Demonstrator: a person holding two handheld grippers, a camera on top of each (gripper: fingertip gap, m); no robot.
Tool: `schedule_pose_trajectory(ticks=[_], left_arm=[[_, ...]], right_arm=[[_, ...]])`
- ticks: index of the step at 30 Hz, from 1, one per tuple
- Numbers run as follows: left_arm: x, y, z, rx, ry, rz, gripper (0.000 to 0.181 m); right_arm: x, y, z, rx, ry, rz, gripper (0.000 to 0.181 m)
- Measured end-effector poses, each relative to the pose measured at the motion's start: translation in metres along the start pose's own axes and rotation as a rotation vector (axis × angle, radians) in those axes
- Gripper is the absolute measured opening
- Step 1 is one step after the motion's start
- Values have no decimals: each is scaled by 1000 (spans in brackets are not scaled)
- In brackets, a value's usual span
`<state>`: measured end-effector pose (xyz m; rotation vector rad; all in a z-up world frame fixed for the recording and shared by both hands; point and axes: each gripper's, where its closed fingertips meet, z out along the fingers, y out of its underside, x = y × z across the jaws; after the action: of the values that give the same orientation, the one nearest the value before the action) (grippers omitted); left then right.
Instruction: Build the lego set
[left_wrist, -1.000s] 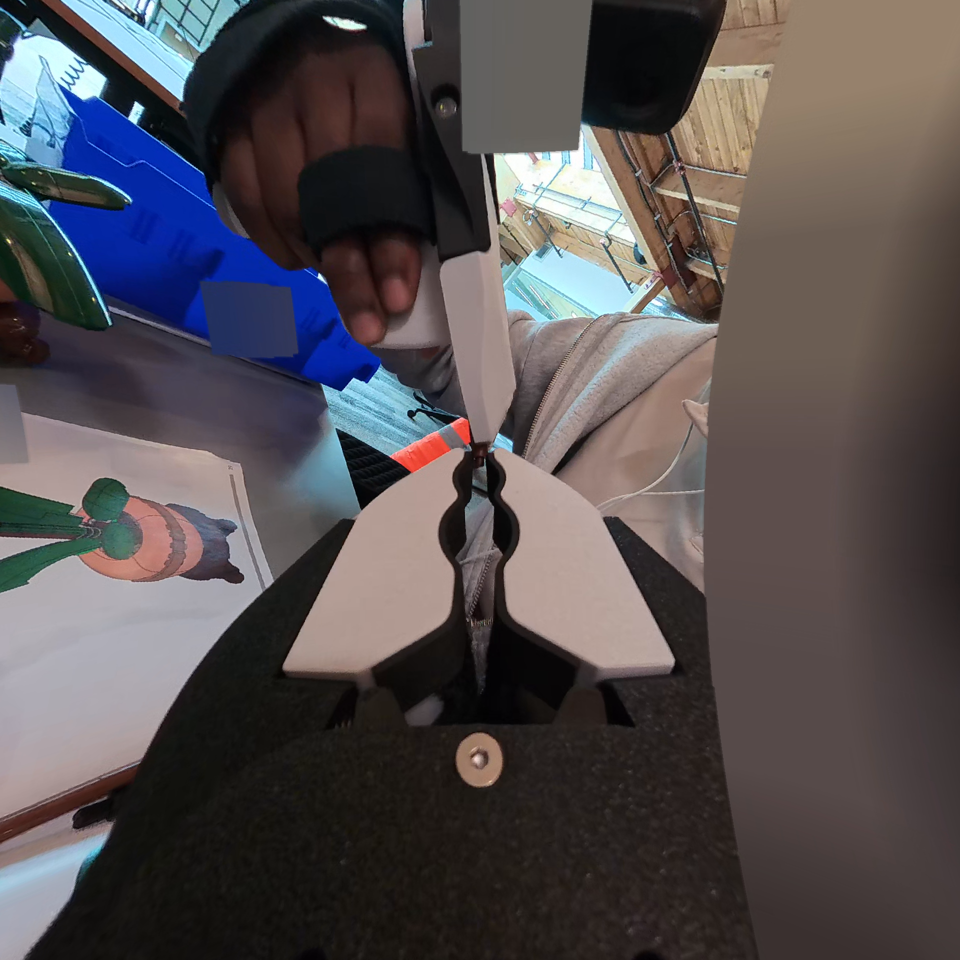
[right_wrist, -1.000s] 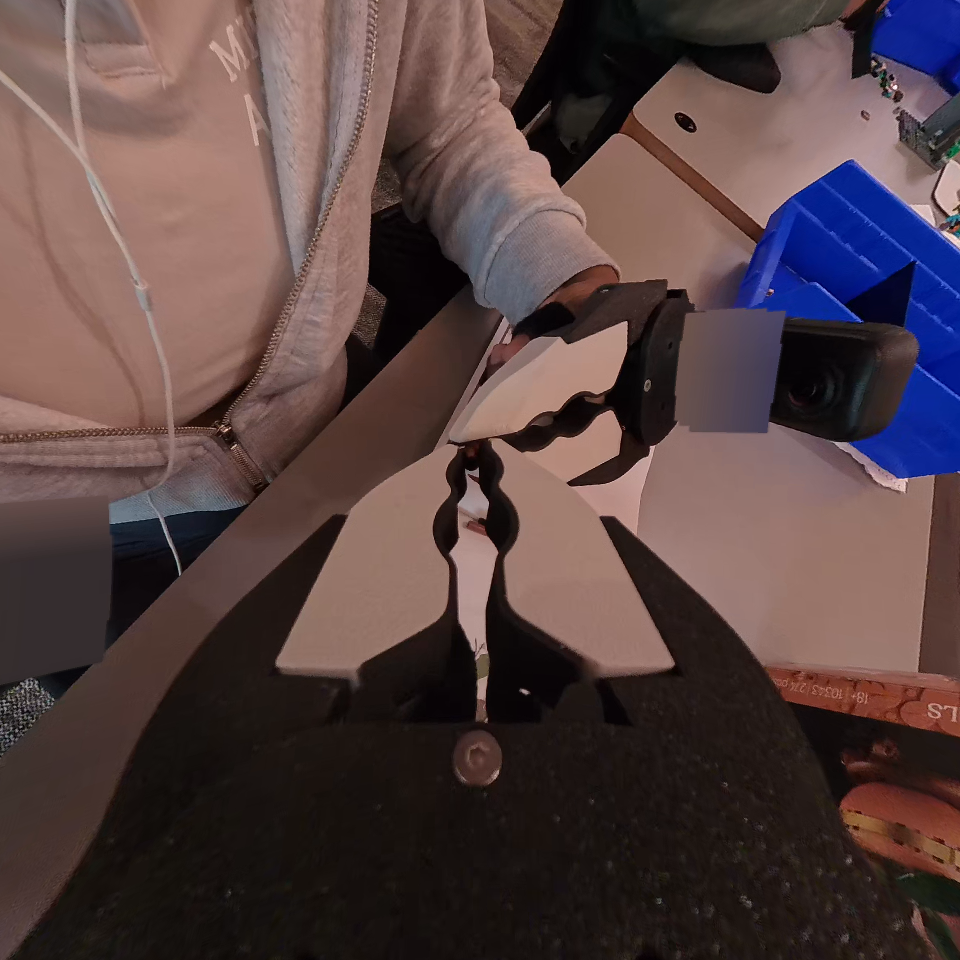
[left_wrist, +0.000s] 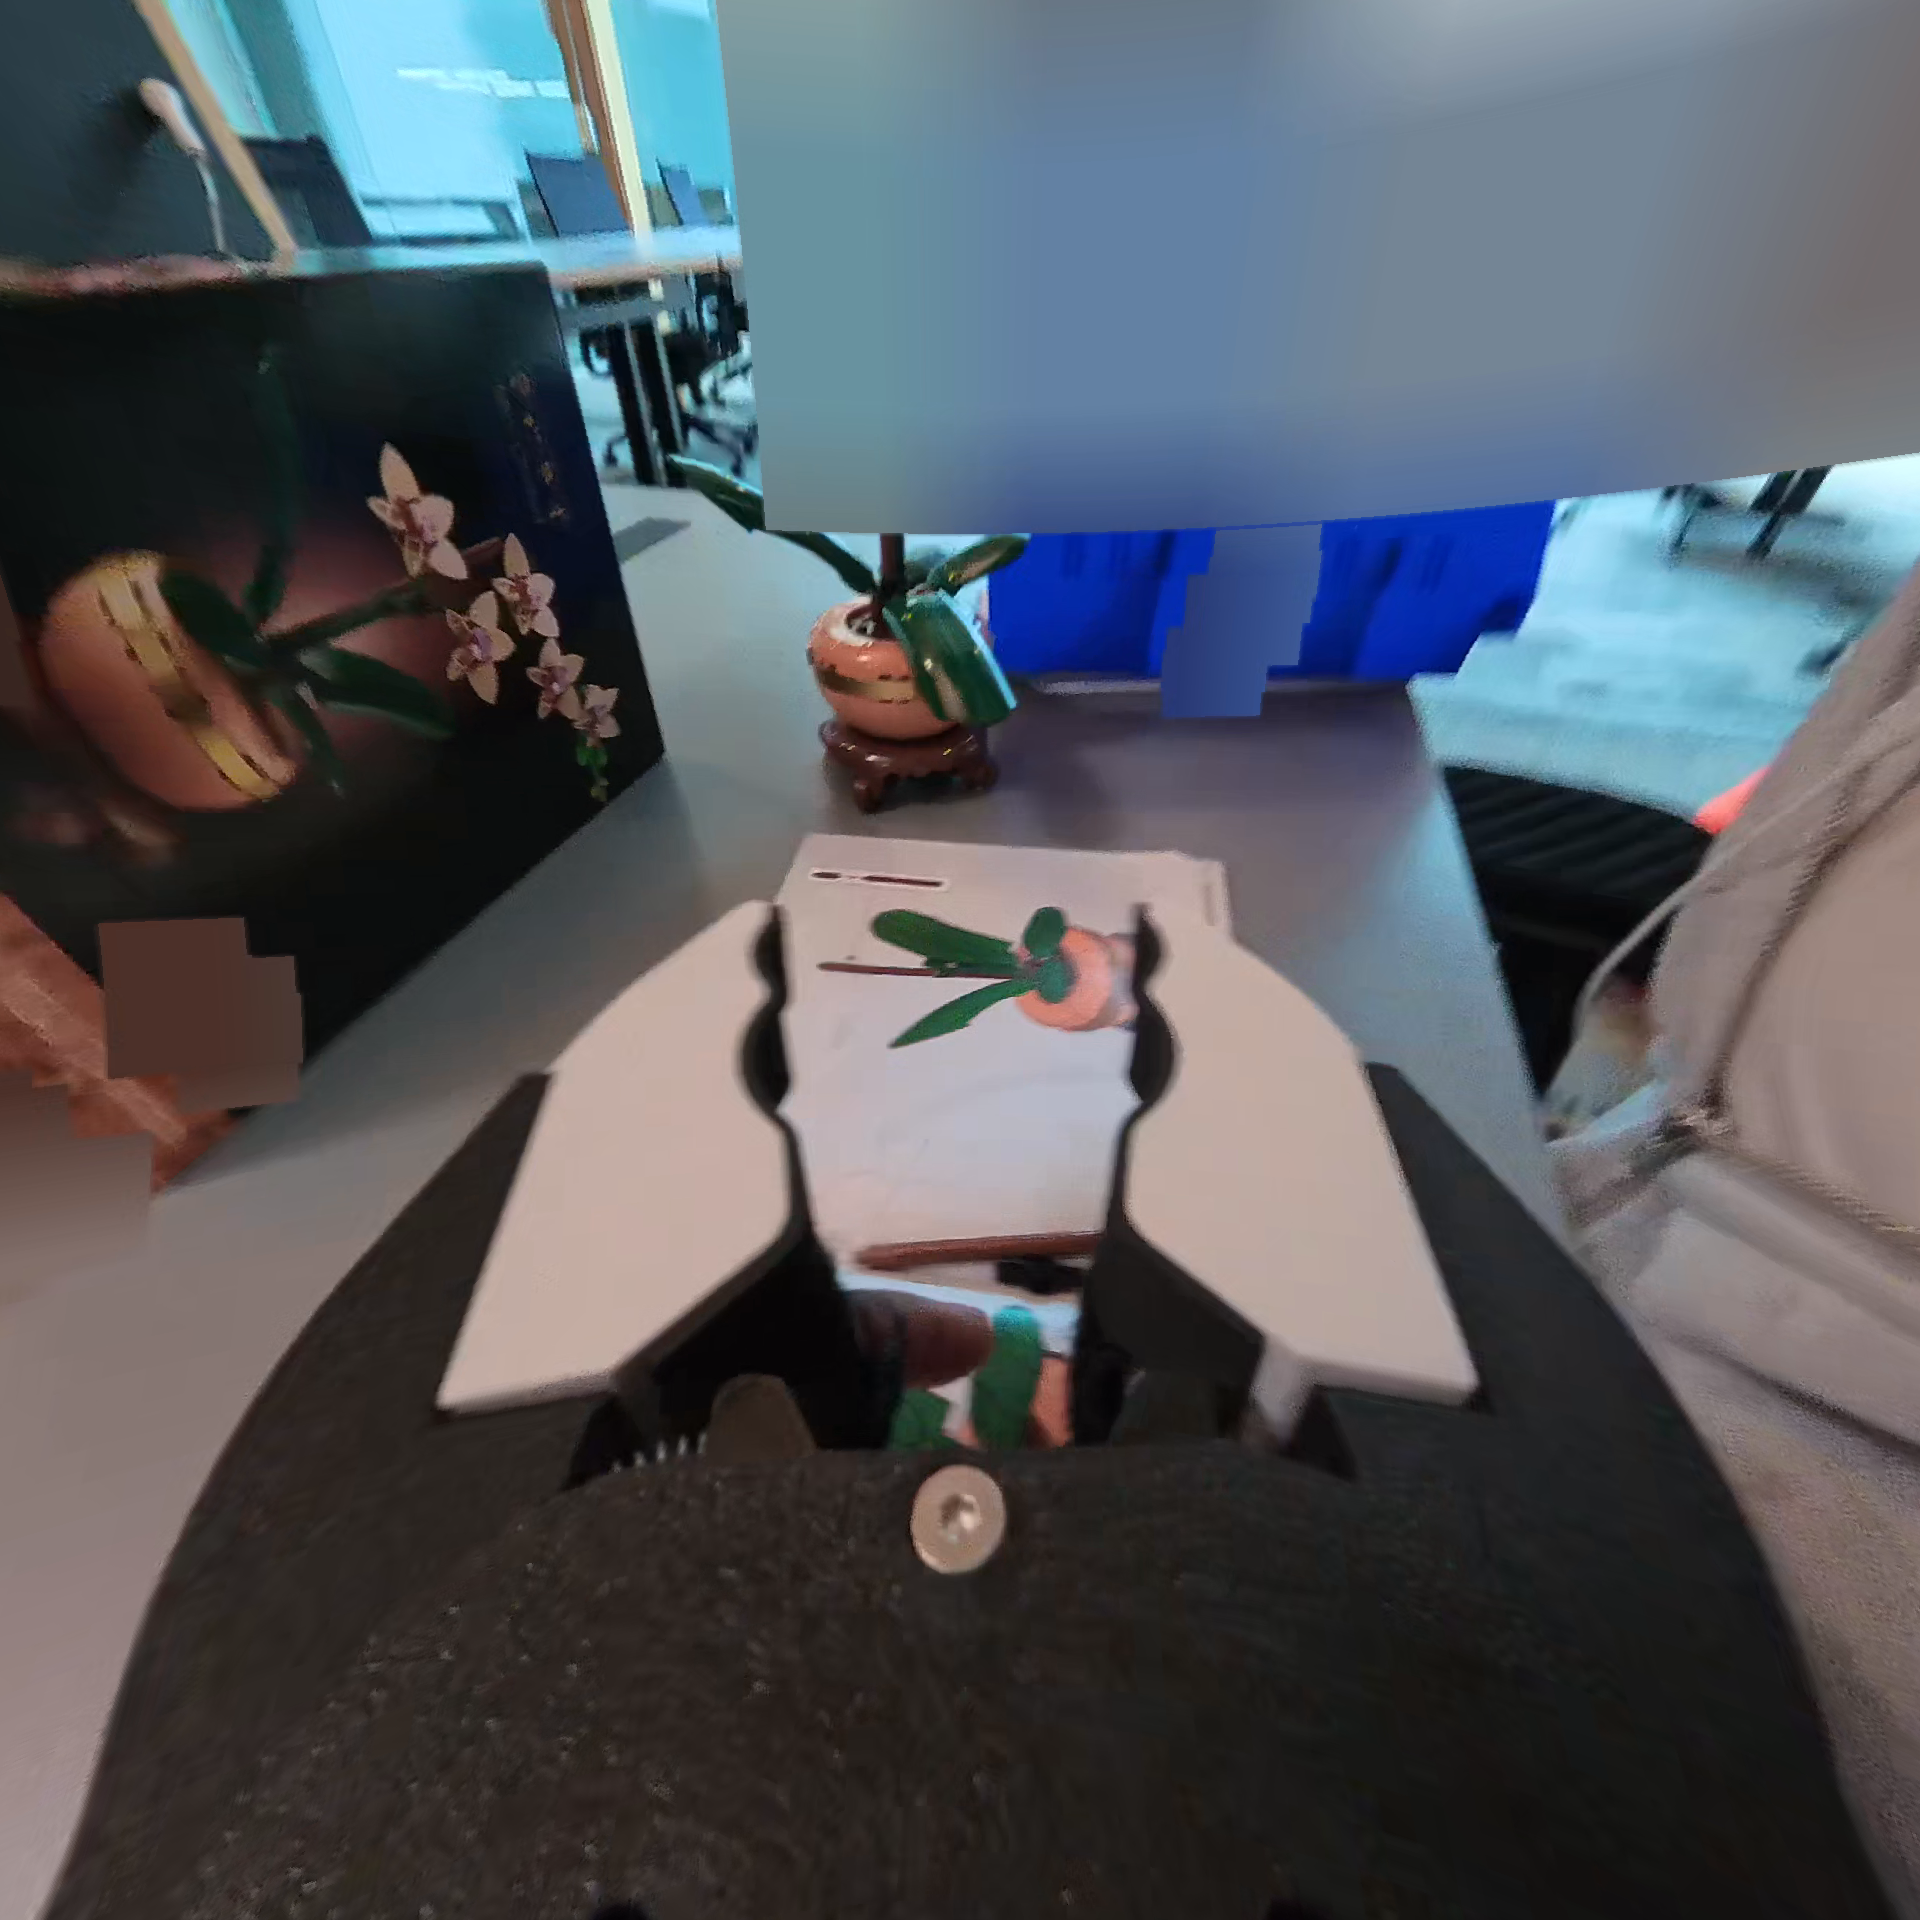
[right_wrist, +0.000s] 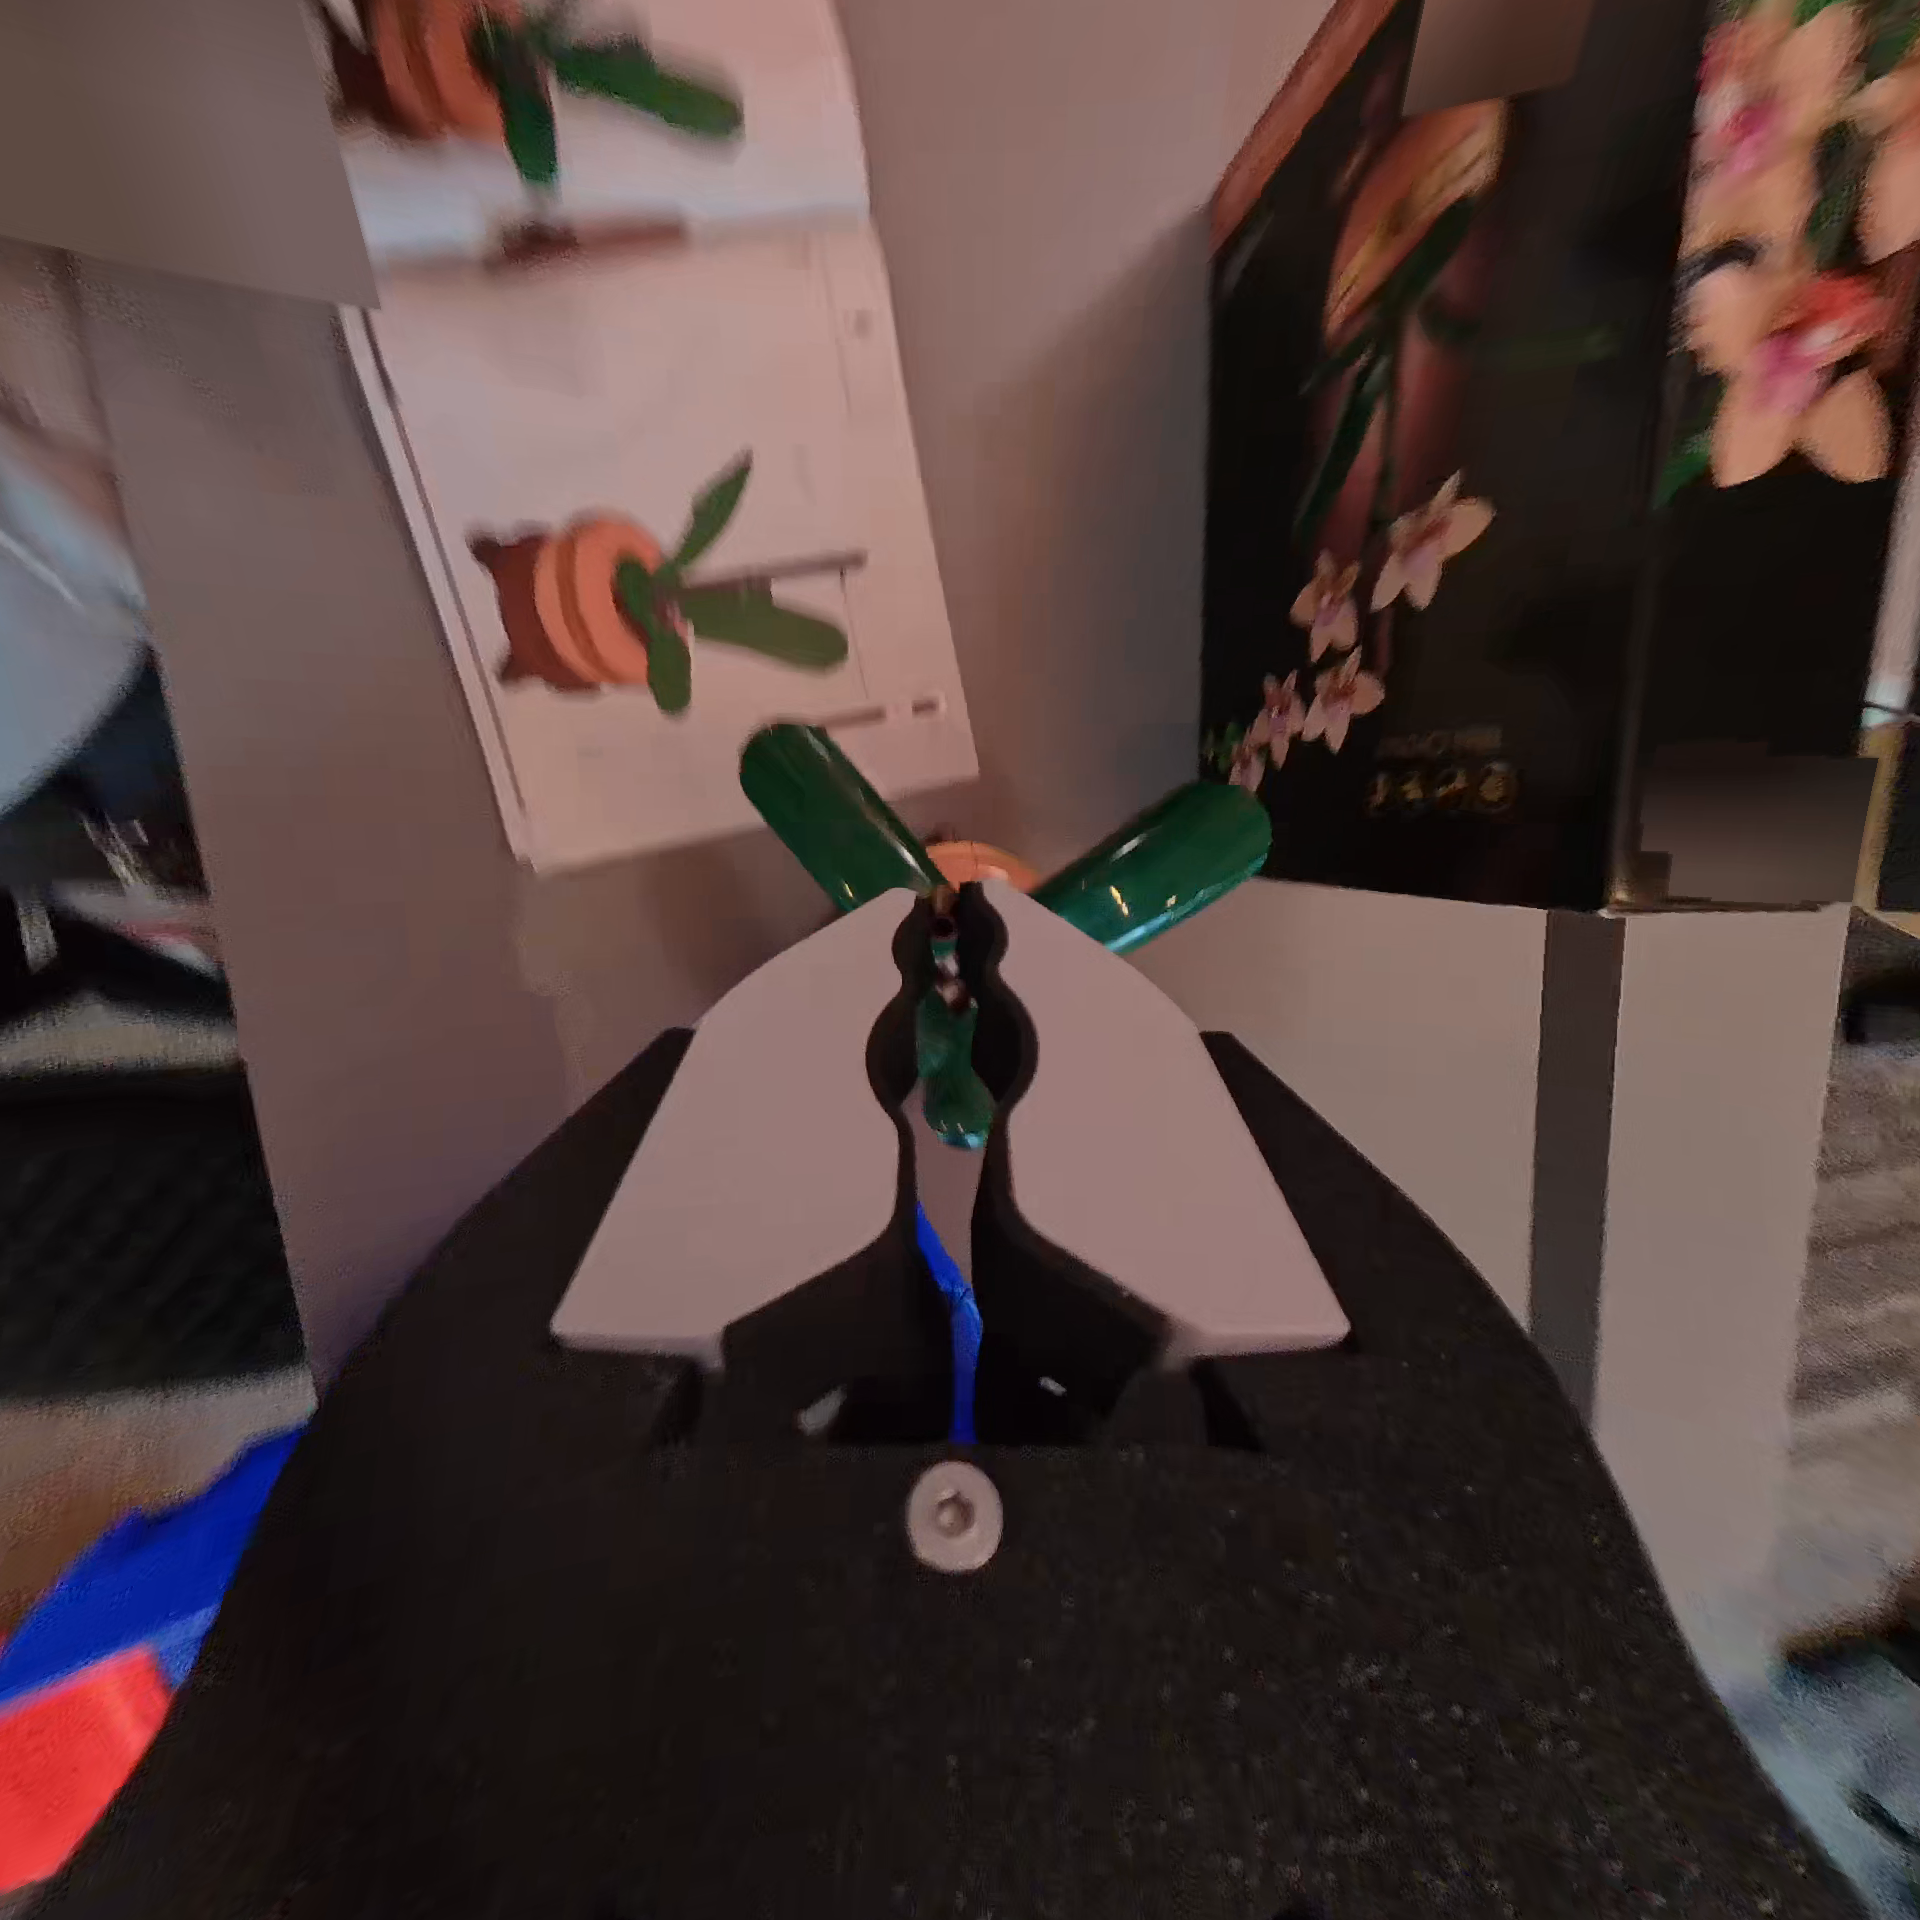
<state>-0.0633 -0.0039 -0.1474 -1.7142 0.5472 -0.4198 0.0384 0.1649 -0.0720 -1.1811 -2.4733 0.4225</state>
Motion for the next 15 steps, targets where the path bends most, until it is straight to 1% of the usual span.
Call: schedule_pose_trajectory(ticks=[1, 3, 4, 5, 7, 8, 10, 12, 13, 15], left_arm=[[-6, -2, 6, -52, -5, 53, 78], [-16, -6, 27, -118, 19, 122, 90], [-18, -9, 43, -121, 53, 127, 95], [-19, -11, 61, -108, 91, 112, 97], [-23, -10, 101, -73, 160, 97, 100], [-29, -7, 121, -64, 172, 112, 103], [-39, 1, 153, -85, 201, 170, 109], [-45, 17, 178, -184, 238, 234, 119], [-46, 24, 187, -222, 264, 269, 119], [-46, 29, 200, -221, 312, 323, 115]], right_arm=[[-2, -5, -8, 80, 26, 33, 4], [-3, -4, -24, 199, 103, 100, 4], [-1, 1, -31, 240, 140, 128, 4], [0, 5, -37, 278, 173, 152, 4], [-2, 9, -46, 365, 174, 183, 4], [-3, 12, -50, 394, 169, 207, 4], [-5, 22, -54, 403, 167, 252, 4], [-11, 32, -57, 396, 175, 263, 4], [-14, 35, -59, 401, 177, 269, 4], [-23, 38, -63, 421, 169, 271, 4]])
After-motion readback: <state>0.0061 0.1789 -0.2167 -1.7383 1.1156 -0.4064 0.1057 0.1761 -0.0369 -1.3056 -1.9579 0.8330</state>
